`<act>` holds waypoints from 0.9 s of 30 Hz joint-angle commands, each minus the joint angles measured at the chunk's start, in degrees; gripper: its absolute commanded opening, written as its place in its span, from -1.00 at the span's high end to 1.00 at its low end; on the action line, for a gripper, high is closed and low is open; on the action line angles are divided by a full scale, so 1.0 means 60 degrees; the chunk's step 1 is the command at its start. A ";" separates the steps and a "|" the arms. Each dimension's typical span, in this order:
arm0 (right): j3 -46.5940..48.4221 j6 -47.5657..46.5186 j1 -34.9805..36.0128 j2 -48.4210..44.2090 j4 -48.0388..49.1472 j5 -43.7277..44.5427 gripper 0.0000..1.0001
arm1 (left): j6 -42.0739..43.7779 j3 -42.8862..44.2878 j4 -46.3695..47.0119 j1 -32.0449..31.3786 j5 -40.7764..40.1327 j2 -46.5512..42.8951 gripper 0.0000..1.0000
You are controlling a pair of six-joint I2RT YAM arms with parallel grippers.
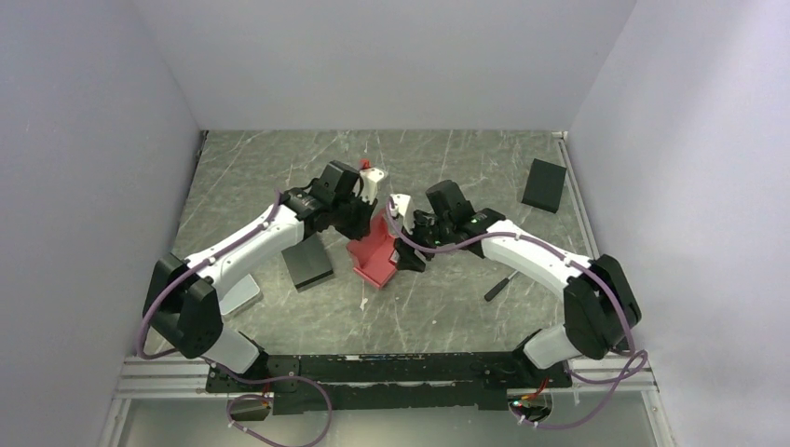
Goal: Fold the paper box
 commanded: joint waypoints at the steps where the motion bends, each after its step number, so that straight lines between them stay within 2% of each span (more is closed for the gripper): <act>1: 0.0175 0.1489 0.0352 0.0417 0.1590 0.1082 0.05 | -0.0840 0.0144 0.0499 -0.0022 -0.0122 0.0080 1.00; 9: 0.0258 0.1736 0.1146 0.1148 0.2042 0.2379 -0.14 | -0.0975 0.0095 0.0715 -0.0030 -0.0017 0.0198 1.00; 16: 0.0224 0.1784 0.1227 0.1363 0.2151 0.2941 -0.64 | -0.0933 0.0014 0.0769 -0.0027 0.0085 0.0217 1.00; 23: 0.0213 0.1996 0.1131 0.1008 0.2026 0.2138 -0.85 | -0.0890 -0.0052 0.0836 -0.0030 0.0060 0.0289 1.00; 27: 0.0290 0.1572 0.0348 0.0379 0.1347 0.0365 -0.86 | -0.0494 -0.0158 0.0873 -0.0029 0.0108 0.0315 1.00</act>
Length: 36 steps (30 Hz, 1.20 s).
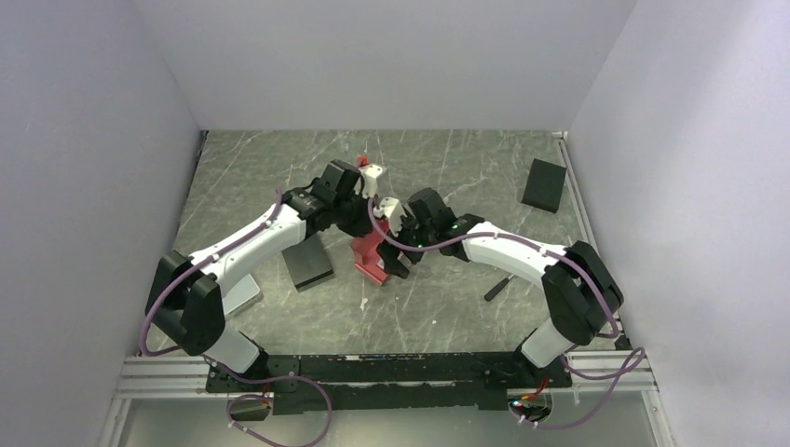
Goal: Fold the paper box
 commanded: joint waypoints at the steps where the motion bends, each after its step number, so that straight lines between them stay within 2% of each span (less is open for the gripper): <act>1: 0.0263 -0.0505 -0.0890 -0.1161 -0.0280 -0.2250 -0.86 | 0.0543 -0.0185 0.0484 -0.0094 0.0327 0.0127 1.00; 5: -0.0062 -0.1026 -0.2185 -0.1624 -0.0532 -0.3876 -0.83 | 0.1022 -0.0088 0.0403 -0.0083 0.0265 0.0577 1.00; 10: -0.0162 -0.1092 -0.2817 -0.1651 -0.0451 -0.4127 -0.84 | 0.1178 0.0315 0.0243 -0.0078 0.0134 0.1345 0.94; 16: 0.0068 -0.0876 -0.3344 -0.0969 -0.0376 -0.4862 -0.83 | 0.0769 0.0658 0.0090 -0.0043 -0.0409 0.1370 0.14; 20: 0.0089 -0.0782 -0.3424 -0.0938 -0.0205 -0.5107 -0.82 | 0.0423 0.0473 0.0337 0.0102 -0.0009 0.0864 -0.10; 24: 0.0153 -0.0598 -0.3450 -0.0784 -0.0026 -0.5313 -0.81 | 0.0158 0.0408 0.0316 0.0275 0.0683 0.0444 -0.14; 28: 0.0397 -0.0074 -0.3618 -0.0532 0.0324 -0.5715 -0.74 | -0.0260 -0.0086 0.0653 0.0494 0.0712 -0.0479 -0.16; 33: 0.0972 0.0365 -0.3729 -0.0235 0.0762 -0.6188 -0.68 | -0.1126 -0.1715 0.1532 0.1154 -0.0060 -0.2863 -0.16; 36: 0.1731 0.0615 -0.3729 0.0142 0.0820 -0.6409 -0.53 | -0.1732 -0.2947 0.1830 0.1579 -0.0443 -0.4169 -0.08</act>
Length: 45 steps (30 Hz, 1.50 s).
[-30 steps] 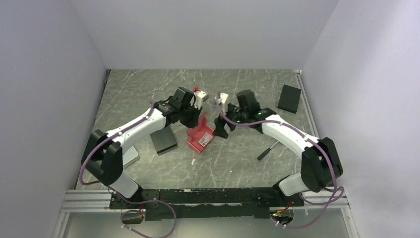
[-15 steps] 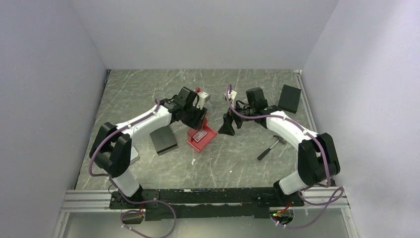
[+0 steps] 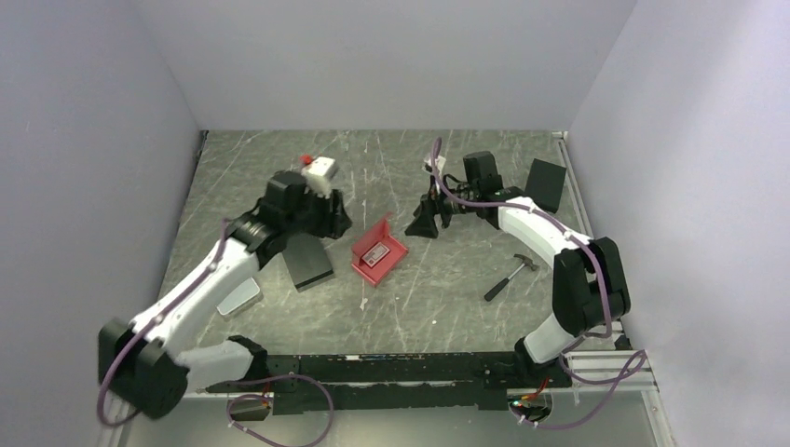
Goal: Fold the paper box
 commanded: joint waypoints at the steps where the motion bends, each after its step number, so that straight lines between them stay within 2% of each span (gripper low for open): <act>1: 0.1453 0.0626 -0.0024 0.0470 0.0796 -0.0892 -0.45 | -0.1264 -0.1481 0.0804 0.0537 -0.0684 -0.1658 -0.04; 3: 0.2371 0.0893 0.0084 0.0934 0.0605 -0.1045 -0.25 | -0.1841 -0.2169 0.0932 0.0680 -0.0925 -0.2035 0.31; 4: 0.2779 0.0961 0.0186 0.1170 0.0461 -0.1060 -0.16 | -0.2030 -0.2420 0.0976 0.0744 -0.1017 -0.2091 0.41; 6: 0.3492 0.0891 0.0553 0.1606 0.0034 -0.0836 0.05 | -0.2139 -0.2752 0.1175 0.0855 -0.0914 -0.1978 0.47; 13: 0.5276 0.0338 0.1888 0.3106 -0.1704 0.0115 0.30 | -0.2091 -0.2971 0.2643 0.0997 0.0363 -0.0485 0.55; 18: 0.5574 -0.0096 0.2088 0.3604 -0.2455 0.0607 0.36 | -0.2114 -0.2932 0.3409 0.1012 0.1277 0.0406 0.56; 26: 0.5417 -0.0945 0.2299 0.3753 -0.3439 0.0935 0.40 | -0.2164 -0.2774 0.3515 0.1012 0.2268 0.1368 0.60; 45: 0.4011 -0.1858 0.2365 0.3324 -0.4141 0.1309 0.43 | -0.2215 -0.2439 0.3382 0.1012 0.3201 0.2308 0.59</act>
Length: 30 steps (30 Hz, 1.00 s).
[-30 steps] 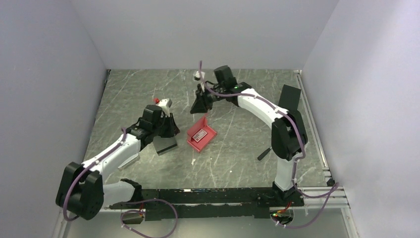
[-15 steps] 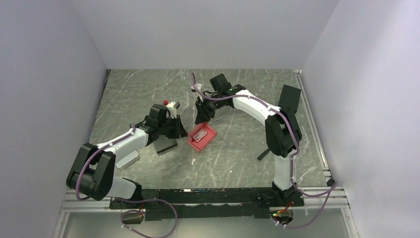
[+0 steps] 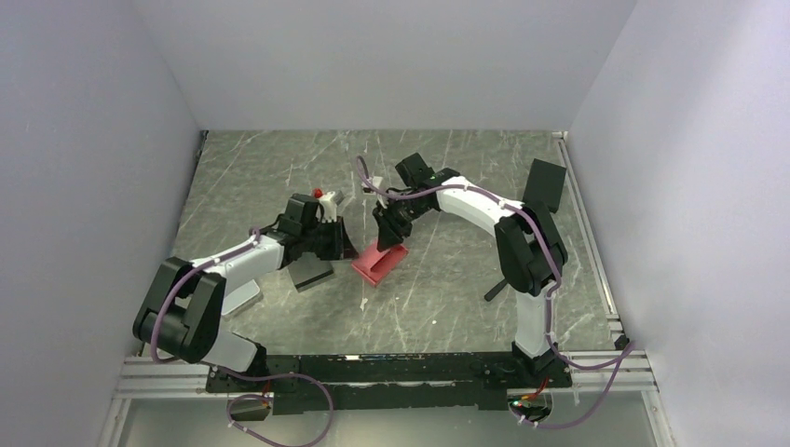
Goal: Fold the paper box
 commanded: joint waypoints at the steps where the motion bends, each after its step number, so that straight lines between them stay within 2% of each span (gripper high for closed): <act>1: -0.0362 -0.0380 0.0052 -0.0602 -0.0148 0.0116 0.43 | -0.0123 0.0380 0.0233 0.0033 0.0488 0.0227 0.59; 9: -0.0540 -0.0409 0.0052 -0.0568 -0.0261 0.0103 0.43 | -0.0169 0.0514 0.0173 0.0032 0.0750 0.0417 0.57; 18: -0.1445 -0.0272 0.0054 -0.0289 -0.0012 0.1076 0.43 | -0.0346 0.0362 0.0313 0.0032 0.0480 0.0250 0.33; 21: -0.1499 -0.0238 0.0054 -0.0115 -0.0012 0.1198 0.43 | -0.0437 0.0332 0.0403 0.0025 0.0430 0.0272 0.21; 26: -0.1514 -0.0229 0.0054 -0.0262 0.0067 0.0980 0.38 | -0.0286 0.0474 0.0322 0.0018 0.0170 0.0423 -0.21; 30: -0.1472 -0.0111 0.0041 -0.0030 0.0118 0.1215 0.36 | -0.0098 0.0924 0.0351 0.0018 0.0341 0.1062 -0.29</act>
